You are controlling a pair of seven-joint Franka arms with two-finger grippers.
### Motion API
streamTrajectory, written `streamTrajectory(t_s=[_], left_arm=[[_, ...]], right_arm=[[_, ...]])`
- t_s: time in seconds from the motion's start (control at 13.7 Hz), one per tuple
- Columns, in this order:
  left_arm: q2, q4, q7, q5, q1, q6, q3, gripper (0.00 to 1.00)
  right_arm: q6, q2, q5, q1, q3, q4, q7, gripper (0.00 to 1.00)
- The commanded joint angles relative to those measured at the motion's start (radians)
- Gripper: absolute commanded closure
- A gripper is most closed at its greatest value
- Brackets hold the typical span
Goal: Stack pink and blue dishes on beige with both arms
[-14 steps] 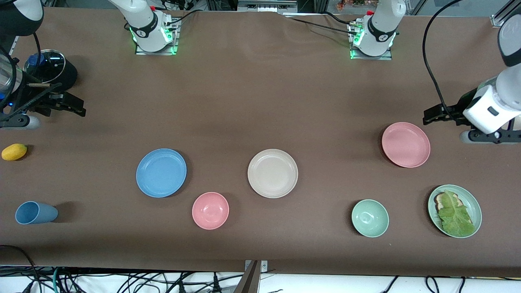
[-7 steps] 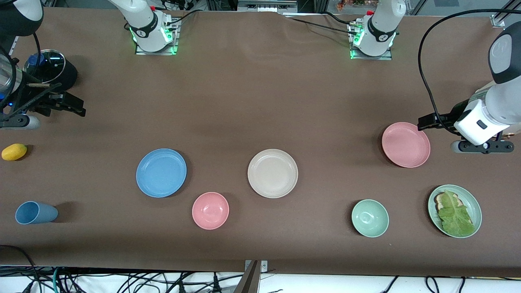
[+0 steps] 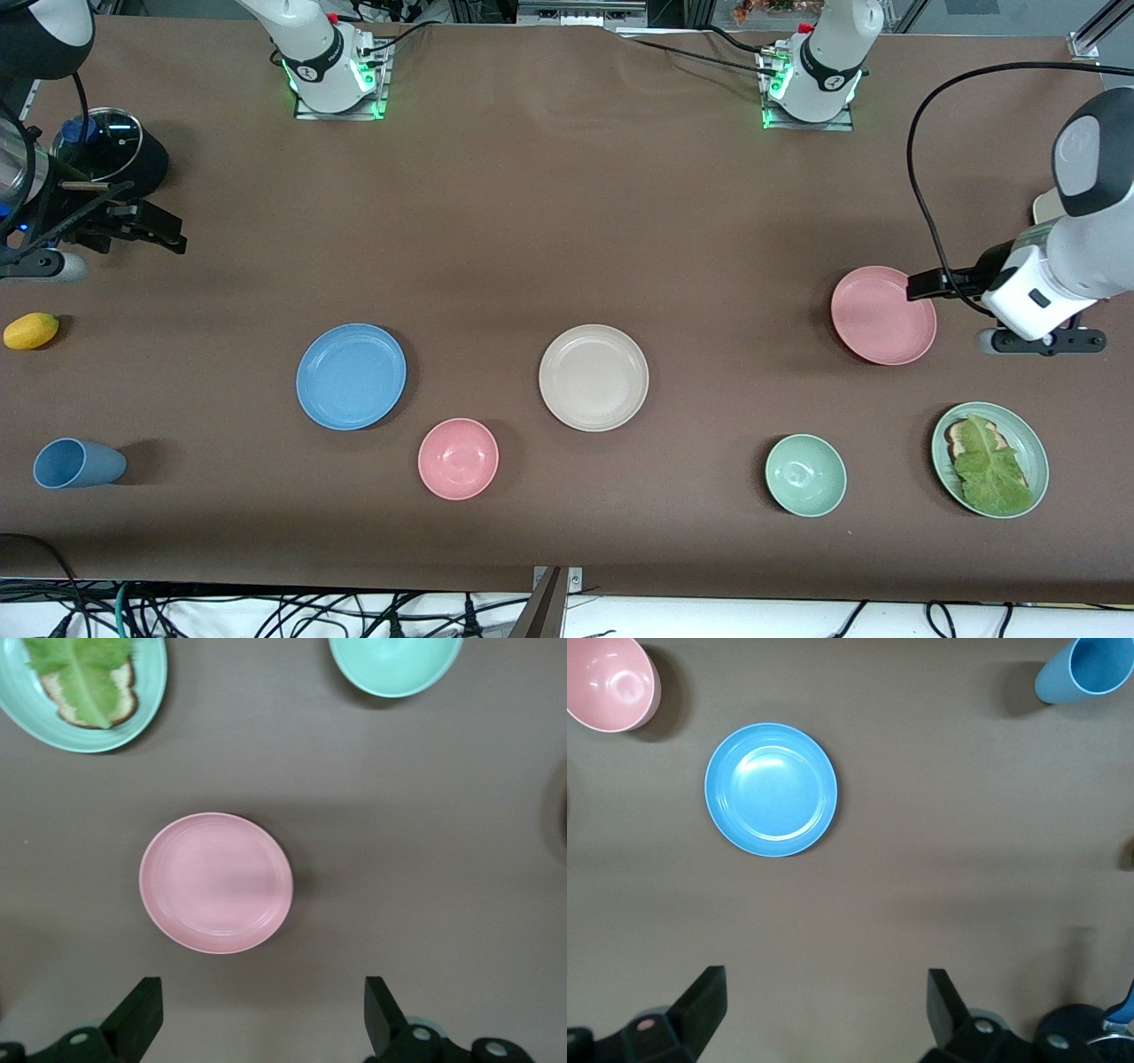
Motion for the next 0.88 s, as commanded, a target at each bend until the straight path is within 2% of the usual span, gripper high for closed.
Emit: streamTrajectory(t_s=[0.0, 0.58, 0.8], left_arm=[[0.027, 0.026, 0.101, -0.001, 0.044, -0.001, -0.001, 0.0], [0.01, -0.072, 0.33, 0.008, 0.17, 0.052, 0.004, 0.0], [0.007, -0.149, 0.483, -0.002, 0.236, 0.145, 0.002, 0.0]], right_arm=[[-0.009, -0.008, 0.0, -0.004, 0.0, -0.004, -0.008, 0.0], [-0.007, -0.008, 0.002, -0.004, 0.0, -0.004, -0.007, 0.0], [-0.009, -0.008, 0.002, -0.004, 0.0, -0.007, -0.007, 0.0]])
